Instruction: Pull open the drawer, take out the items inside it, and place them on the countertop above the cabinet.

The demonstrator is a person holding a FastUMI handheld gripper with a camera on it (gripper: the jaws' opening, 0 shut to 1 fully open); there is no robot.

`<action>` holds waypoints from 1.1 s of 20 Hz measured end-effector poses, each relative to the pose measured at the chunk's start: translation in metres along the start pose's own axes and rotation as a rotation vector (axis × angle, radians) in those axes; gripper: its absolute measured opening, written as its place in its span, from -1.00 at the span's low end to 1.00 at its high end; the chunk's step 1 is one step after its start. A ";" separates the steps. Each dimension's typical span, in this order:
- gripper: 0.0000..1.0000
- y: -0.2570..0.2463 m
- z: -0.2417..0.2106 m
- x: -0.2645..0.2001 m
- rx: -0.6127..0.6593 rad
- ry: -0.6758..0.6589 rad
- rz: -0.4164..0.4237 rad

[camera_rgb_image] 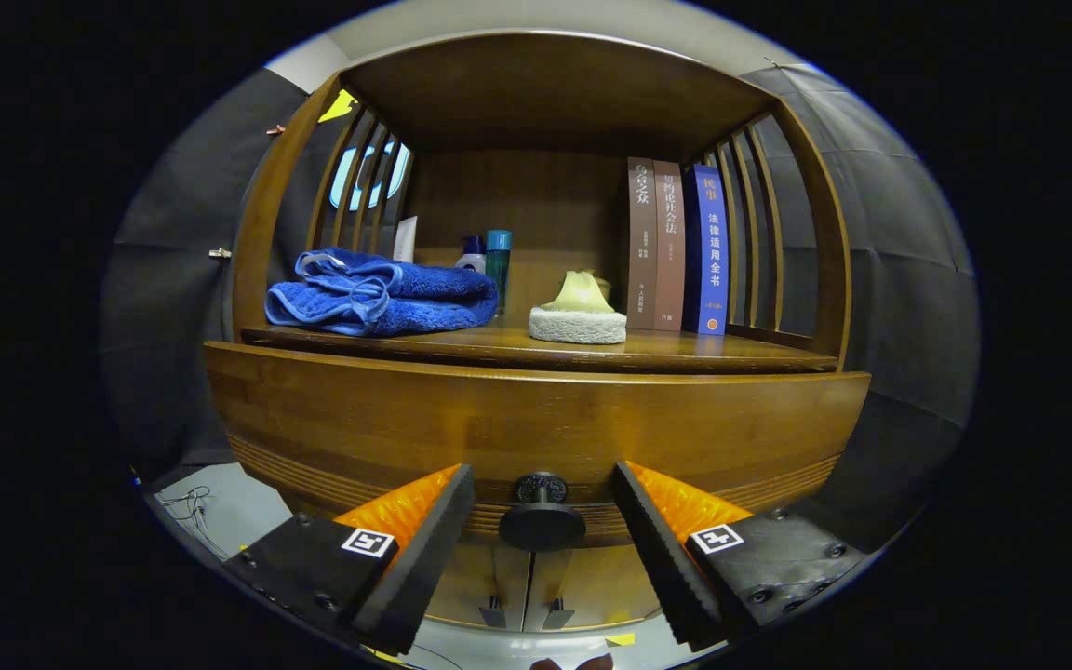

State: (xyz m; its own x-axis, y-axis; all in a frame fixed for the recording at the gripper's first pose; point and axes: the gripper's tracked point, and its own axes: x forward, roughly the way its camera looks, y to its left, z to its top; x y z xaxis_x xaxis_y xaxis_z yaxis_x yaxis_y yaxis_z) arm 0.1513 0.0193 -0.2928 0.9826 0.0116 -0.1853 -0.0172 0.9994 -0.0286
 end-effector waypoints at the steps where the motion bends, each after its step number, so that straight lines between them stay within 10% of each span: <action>1: 0.99 0.001 0.000 0.007 -0.001 0.001 0.001; 14: 0.99 0.002 0.001 0.023 -0.043 -0.002 -0.008; 22: 0.97 0.017 0.081 -0.032 -0.057 -0.092 0.050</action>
State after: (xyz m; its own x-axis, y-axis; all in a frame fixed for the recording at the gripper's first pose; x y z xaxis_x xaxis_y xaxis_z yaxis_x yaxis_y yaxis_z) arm 0.1349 0.0386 -0.2076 0.9930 0.0673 -0.0974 -0.0751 0.9941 -0.0780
